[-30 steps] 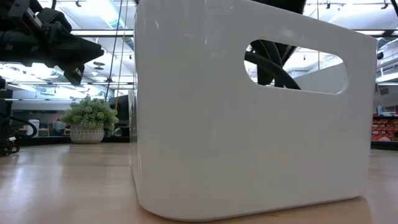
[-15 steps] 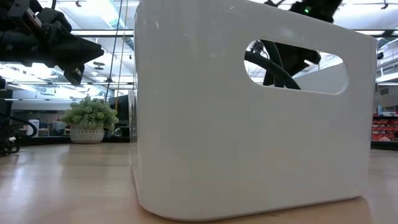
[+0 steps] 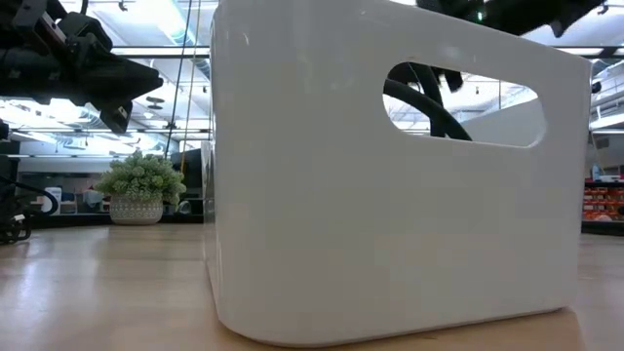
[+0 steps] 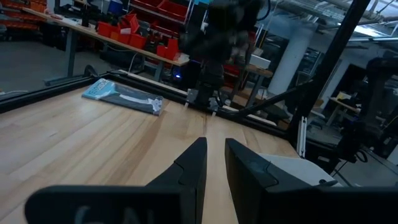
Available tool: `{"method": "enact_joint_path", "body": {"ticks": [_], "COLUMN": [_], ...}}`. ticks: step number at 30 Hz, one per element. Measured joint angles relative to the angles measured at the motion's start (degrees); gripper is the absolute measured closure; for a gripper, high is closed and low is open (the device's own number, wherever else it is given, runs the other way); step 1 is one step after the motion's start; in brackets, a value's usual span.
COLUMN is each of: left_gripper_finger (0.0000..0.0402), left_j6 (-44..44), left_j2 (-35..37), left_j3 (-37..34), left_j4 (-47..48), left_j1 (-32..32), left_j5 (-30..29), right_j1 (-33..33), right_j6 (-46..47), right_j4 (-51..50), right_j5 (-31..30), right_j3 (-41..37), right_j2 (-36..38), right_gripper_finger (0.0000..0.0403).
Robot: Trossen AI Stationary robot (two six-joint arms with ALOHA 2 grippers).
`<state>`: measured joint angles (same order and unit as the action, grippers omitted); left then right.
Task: Pick and place USB-C Cables
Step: Put the black charger cable into the white bin
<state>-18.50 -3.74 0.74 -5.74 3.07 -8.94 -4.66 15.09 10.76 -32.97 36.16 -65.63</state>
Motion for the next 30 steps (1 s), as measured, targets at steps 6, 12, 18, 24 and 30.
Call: {"method": "enact_joint_path", "body": {"ticks": [6,12,18,24,30], "left_gripper_finger": [0.0335,0.0335,0.0335,0.0335,0.0335], "left_j6": [0.0,0.0,-4.0,-4.9,-16.3], "left_j2": [0.0,0.0,0.0,0.0,-0.1], "left_j3": [0.0,0.0,0.0,0.0,0.0], "left_j4": [0.0,0.0,-0.2,-0.5,-0.3], "left_j1": [0.0,0.0,0.0,0.0,0.2], "left_j5": [0.0,0.0,0.0,-4.9,-3.2], "right_j1": [1.4,1.3,0.3,-3.0,-4.1], "right_j6": [-16.9,-26.2,-28.1,-29.9,-32.3], "right_j4": [25.5,40.2,39.6,40.7,38.6], "right_j5": [-0.1,1.1,11.2,17.9,19.3], "right_j3": [-1.8,-1.8,-1.7,0.0,1.0], "right_j2": [4.0,4.9,4.9,7.3,7.7], "right_gripper_finger": [0.0255,0.0255,0.0255,0.0255,0.0255]}}
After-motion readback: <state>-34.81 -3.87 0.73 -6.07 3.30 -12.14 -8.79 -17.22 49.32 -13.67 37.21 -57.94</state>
